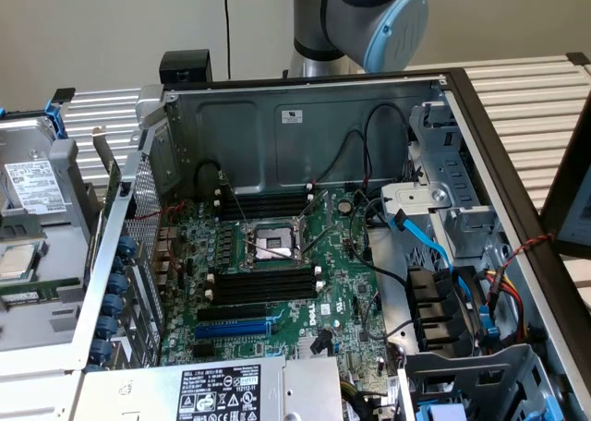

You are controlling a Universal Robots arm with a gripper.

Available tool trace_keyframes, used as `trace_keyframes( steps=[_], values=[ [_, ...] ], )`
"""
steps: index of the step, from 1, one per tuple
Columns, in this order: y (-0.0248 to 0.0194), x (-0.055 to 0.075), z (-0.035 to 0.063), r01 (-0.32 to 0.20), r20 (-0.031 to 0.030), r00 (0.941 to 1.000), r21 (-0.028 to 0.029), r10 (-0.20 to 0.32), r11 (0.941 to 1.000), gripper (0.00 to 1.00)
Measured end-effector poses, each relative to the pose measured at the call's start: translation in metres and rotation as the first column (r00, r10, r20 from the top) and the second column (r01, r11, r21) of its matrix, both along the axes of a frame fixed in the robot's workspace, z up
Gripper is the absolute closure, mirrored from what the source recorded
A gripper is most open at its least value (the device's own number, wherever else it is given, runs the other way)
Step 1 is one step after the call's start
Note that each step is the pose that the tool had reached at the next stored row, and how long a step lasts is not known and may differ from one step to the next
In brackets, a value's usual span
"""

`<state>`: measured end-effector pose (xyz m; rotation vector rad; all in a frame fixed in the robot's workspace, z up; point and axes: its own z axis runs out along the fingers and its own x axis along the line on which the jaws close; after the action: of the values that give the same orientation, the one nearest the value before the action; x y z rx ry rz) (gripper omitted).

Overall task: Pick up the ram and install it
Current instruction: 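Pick up the ram and move it above insertion slot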

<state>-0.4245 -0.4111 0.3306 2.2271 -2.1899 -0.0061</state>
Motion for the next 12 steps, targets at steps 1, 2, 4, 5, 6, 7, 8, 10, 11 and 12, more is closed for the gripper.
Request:
trace_keyframes(
  steps=[1, 2, 4, 5, 6, 7, 8, 10, 11, 12],
  values=[
    [-0.0002, 0.003, 0.0046, 0.0, -0.0001, 1.0, -0.0001, 0.0, 1.0, 0.87],
    [-0.0005, 0.006, 0.009, 0.0, 0.0001, 1.0, 0.0, 0.0, 1.0, 0.87],
    [-0.0012, 0.013, 0.018, 0.0, 0.0, 1.0, 0.0001, 0.0, 1.0, 0.87],
    [-0.0018, 0.017, 0.0226, 0.0, 0.0, 1.0, 0.0001, 0.0, 1.0, 0.87],
    [-0.0023, 0.02, 0.0271, 0.0, 0.0, 1.0, 0.0003, 0.0, 1.0, 0.87],
    [-0.003, 0.024, 0.0319, 0.0, 0.0, 1.0, 0.0006, 0.0, 1.0, 0.87],
    [-0.0038, 0.028, 0.0364, 0.0, 0.0001, 1.0, 0.0015, 0.0, 1.0, 0.87],
    [-0.0055, 0.036, 0.045, 0.0, 0.0, 1.0, 0.0033, 0.0, 1.0, 0.87],
    [-0.0064, 0.04, 0.0495, 0.0, 0.0001, 1.0, 0.0044, 0.0, 1.0, 0.87],
    [-0.0073, 0.045, 0.0542, 0.0, 0.0, 1.0, 0.0053, 0.0, 1.0, 0.87]
  ],
)
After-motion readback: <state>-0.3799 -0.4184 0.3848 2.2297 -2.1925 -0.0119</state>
